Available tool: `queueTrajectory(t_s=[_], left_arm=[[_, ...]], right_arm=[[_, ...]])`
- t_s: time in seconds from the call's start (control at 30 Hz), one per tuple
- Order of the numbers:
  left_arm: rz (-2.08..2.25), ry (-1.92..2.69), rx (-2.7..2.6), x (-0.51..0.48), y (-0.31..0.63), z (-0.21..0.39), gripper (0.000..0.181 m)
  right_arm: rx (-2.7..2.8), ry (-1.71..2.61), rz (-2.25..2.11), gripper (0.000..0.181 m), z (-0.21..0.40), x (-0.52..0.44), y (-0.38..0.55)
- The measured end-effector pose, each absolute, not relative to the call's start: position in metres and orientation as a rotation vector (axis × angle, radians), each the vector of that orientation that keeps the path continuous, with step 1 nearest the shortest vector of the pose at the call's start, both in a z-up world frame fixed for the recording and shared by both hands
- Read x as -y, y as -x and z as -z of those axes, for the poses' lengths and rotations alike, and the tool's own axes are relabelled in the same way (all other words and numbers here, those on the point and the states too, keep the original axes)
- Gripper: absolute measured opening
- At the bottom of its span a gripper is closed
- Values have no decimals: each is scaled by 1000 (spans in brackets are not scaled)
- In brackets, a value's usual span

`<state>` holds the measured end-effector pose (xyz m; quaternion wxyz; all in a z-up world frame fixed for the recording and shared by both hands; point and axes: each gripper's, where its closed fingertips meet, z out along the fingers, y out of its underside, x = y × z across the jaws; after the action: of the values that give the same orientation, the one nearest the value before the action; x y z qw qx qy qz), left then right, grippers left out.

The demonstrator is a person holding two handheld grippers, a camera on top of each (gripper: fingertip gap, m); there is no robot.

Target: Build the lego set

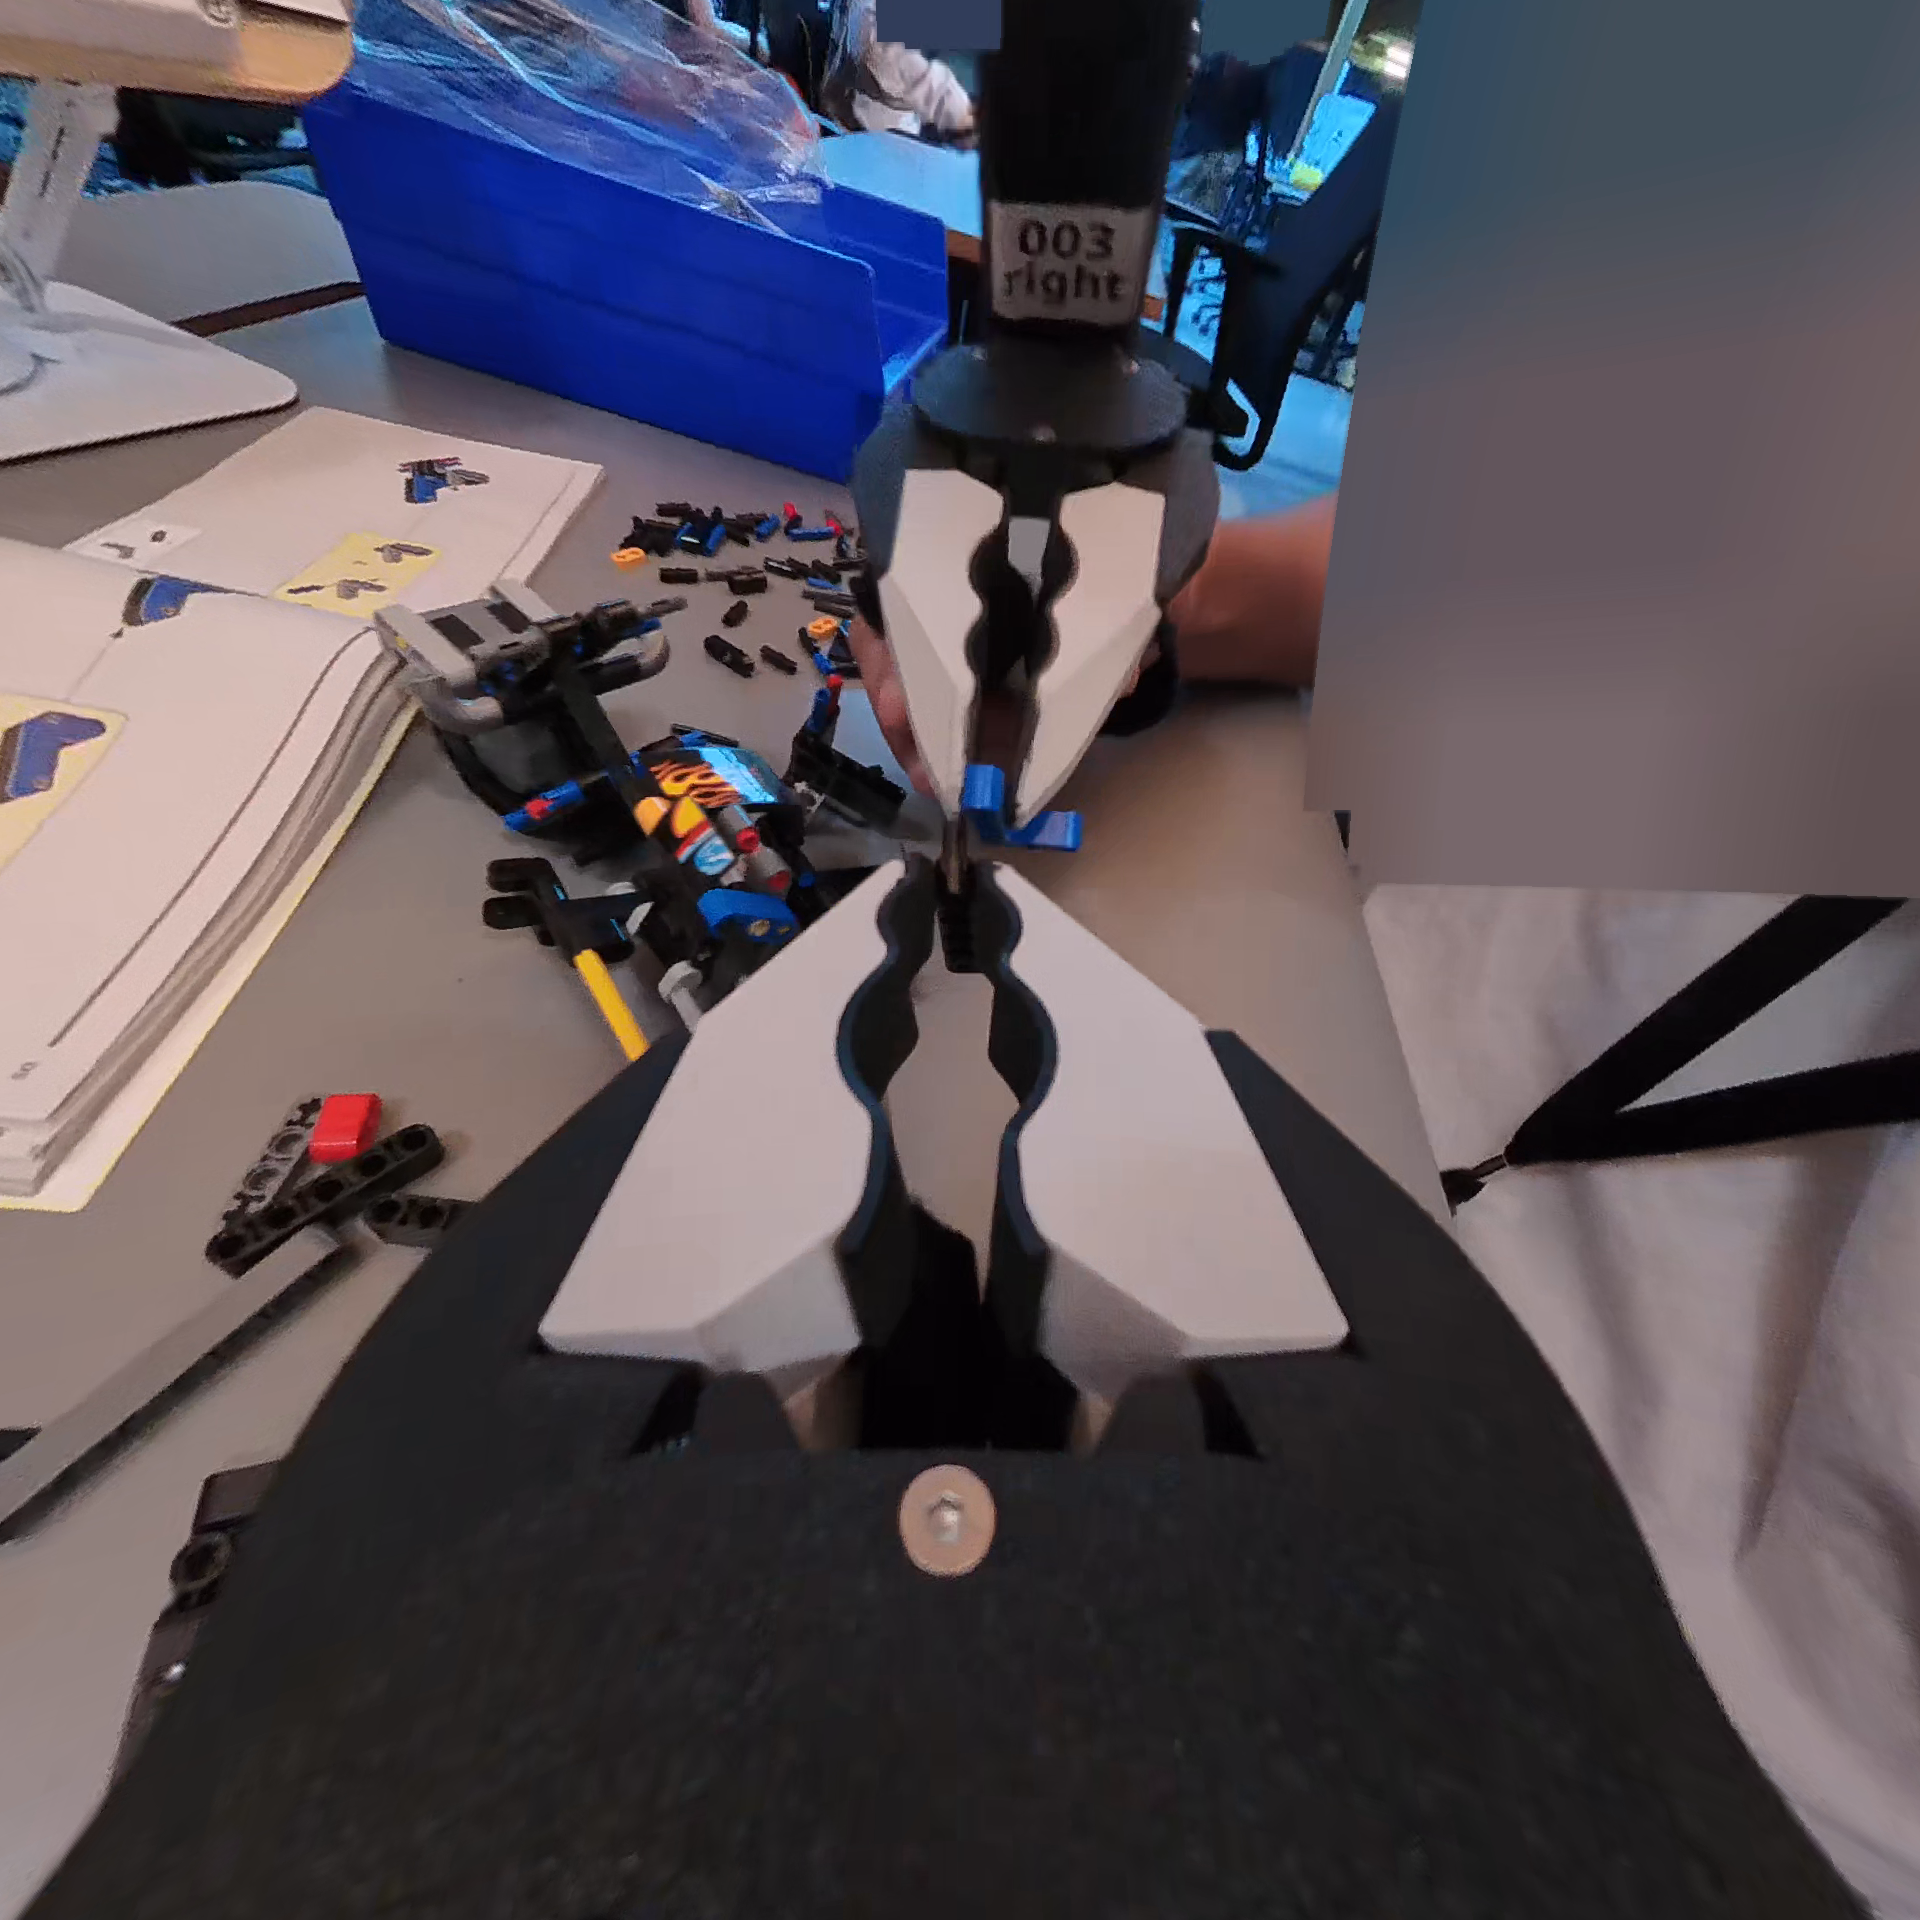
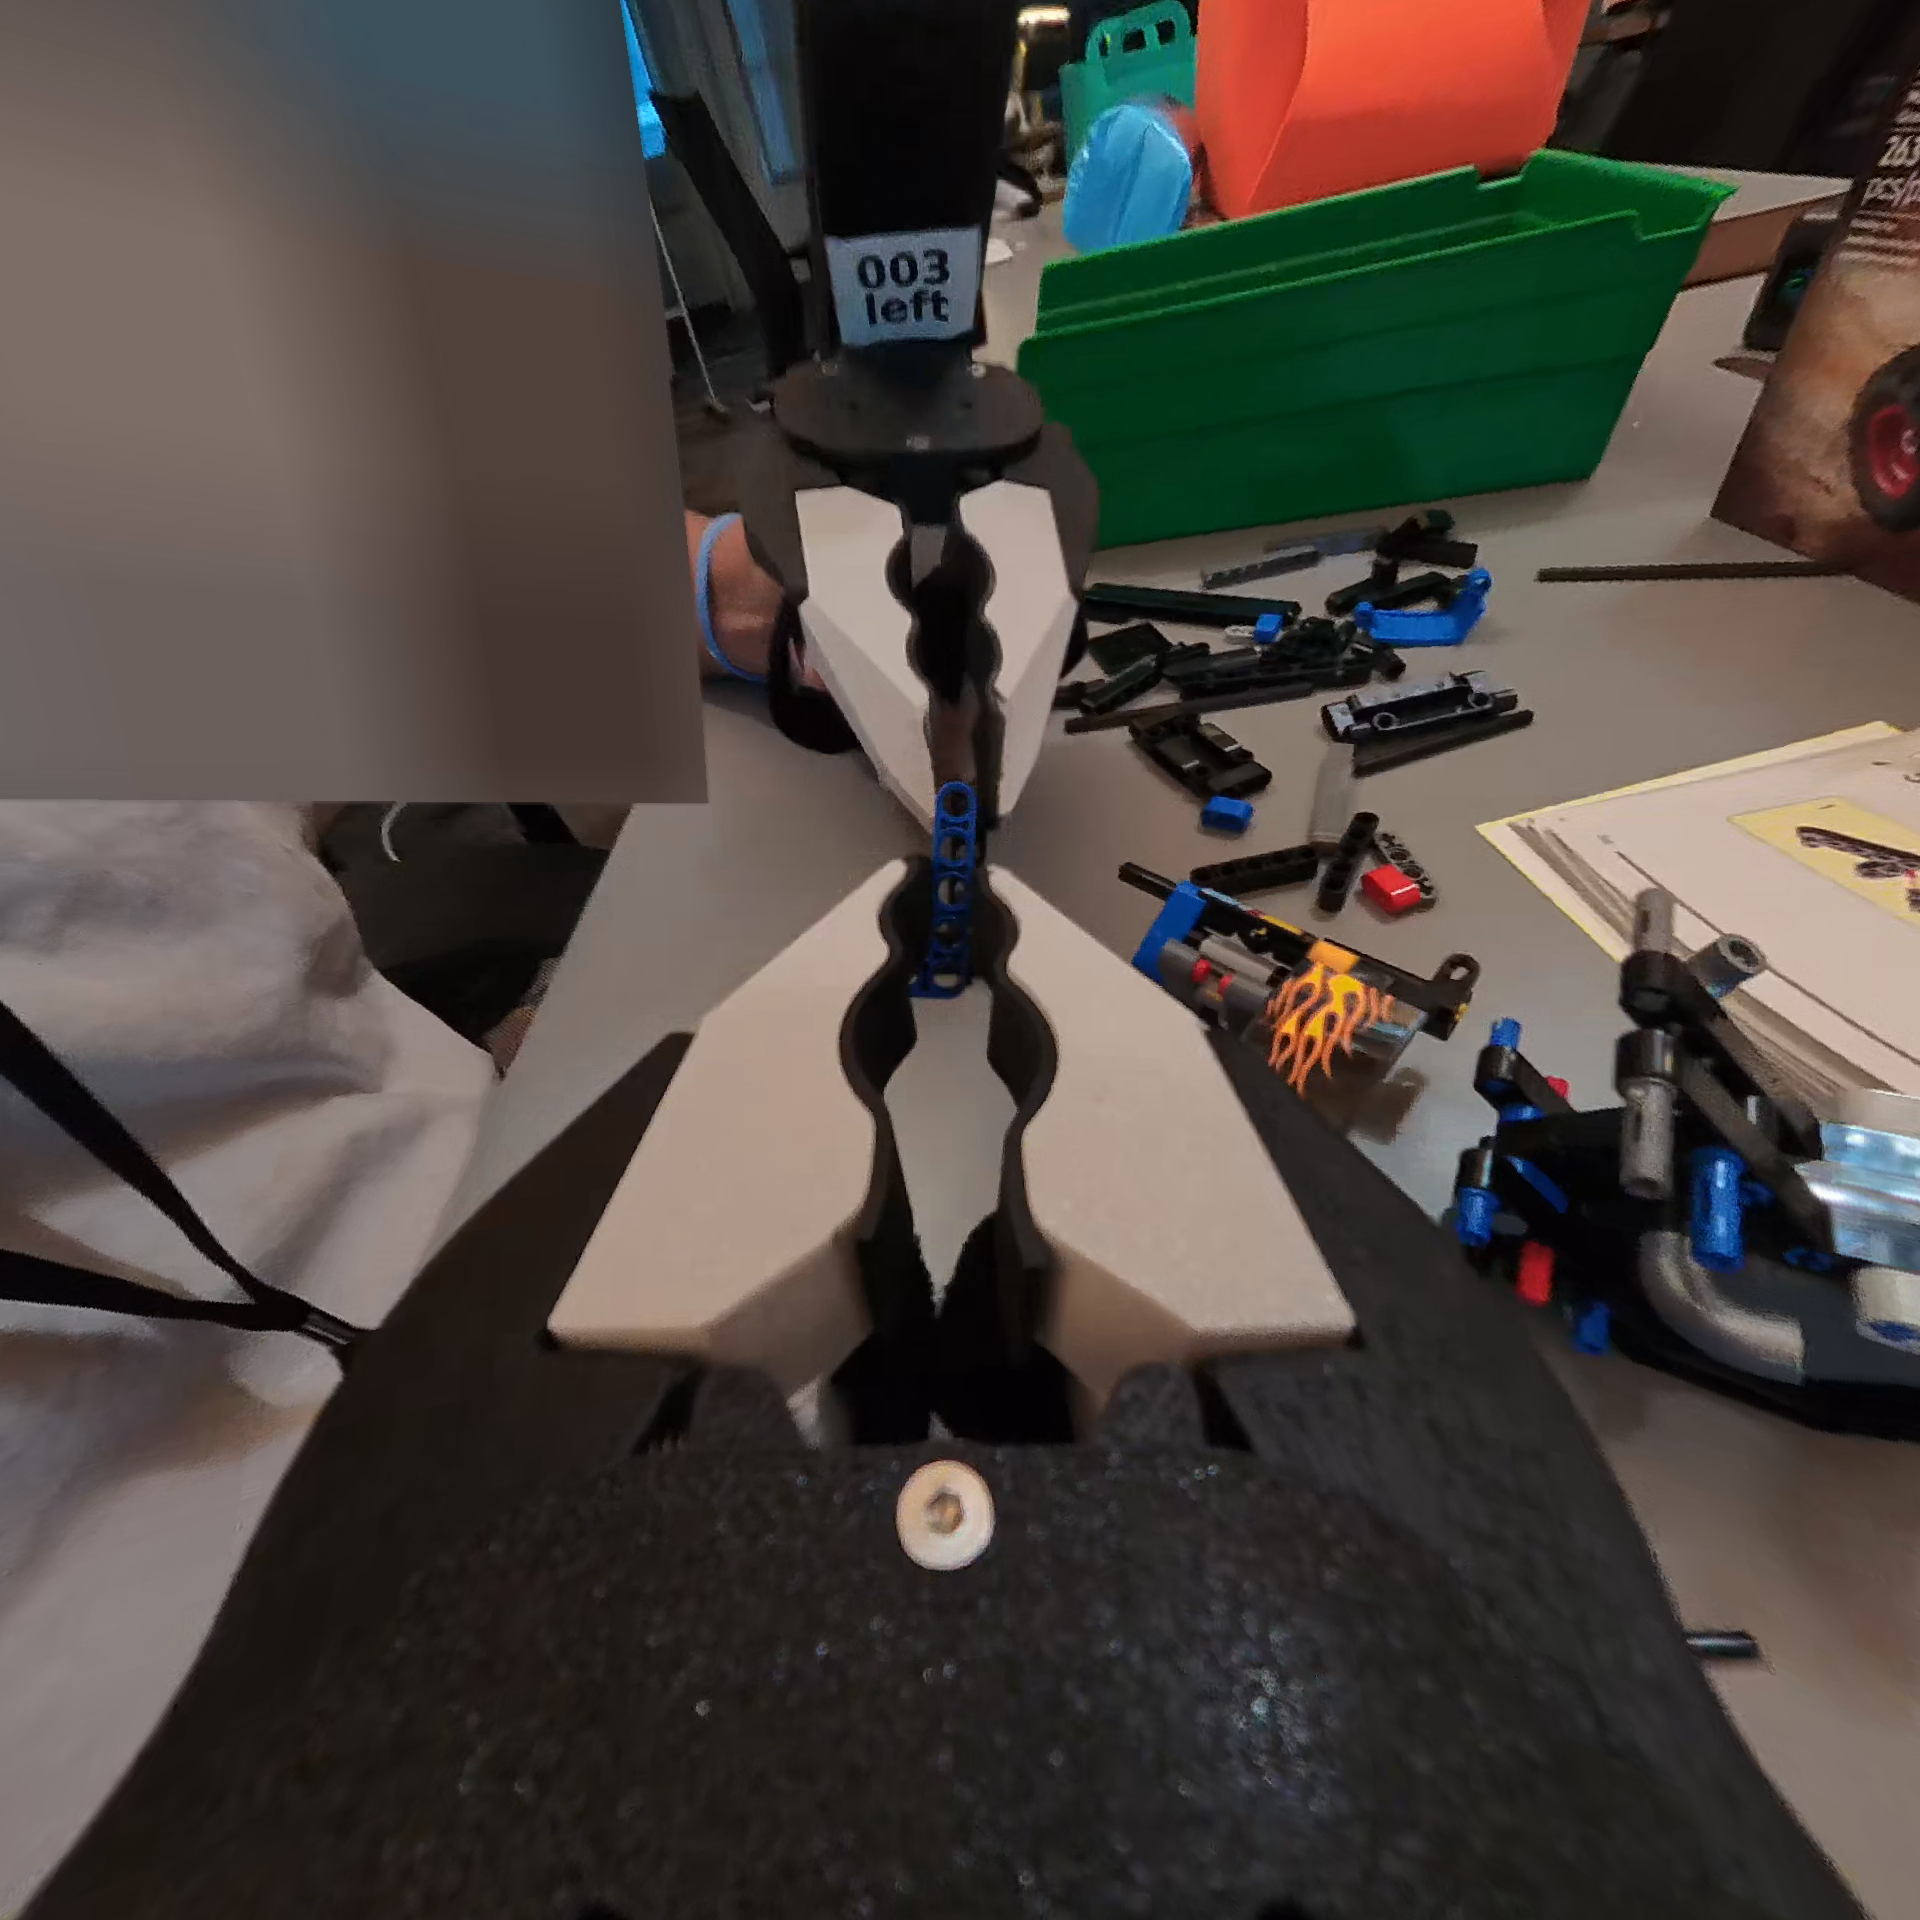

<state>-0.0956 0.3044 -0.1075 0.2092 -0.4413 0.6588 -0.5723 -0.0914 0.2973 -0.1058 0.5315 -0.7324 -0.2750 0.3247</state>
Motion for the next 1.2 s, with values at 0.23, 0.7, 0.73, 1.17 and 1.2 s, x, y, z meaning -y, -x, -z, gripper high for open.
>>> queueTrajectory(t_s=[0.23, 0.7, 0.73, 1.17, 1.2], left_arm=[[1627, 1222, -1828, -305, 98, 106, 5], [1552, 1196, -1860, -306, 98, 111, 5], [1550, 1191, -1866, -305, 99, 111, 5], [1404, 1103, -2050, -305, 113, 128, 5], [1399, 1095, -2059, -303, 114, 129, 5]], right_arm=[[639, 1771, -787, 6, 110, -301, 92], [655, 1847, -834, 7, 121, -301, 99], [667, 1857, -819, 7, 122, -300, 99], [995, 1979, -635, 6, 160, -271, 91], [1016, 1977, -612, 6, 162, -270, 93]])
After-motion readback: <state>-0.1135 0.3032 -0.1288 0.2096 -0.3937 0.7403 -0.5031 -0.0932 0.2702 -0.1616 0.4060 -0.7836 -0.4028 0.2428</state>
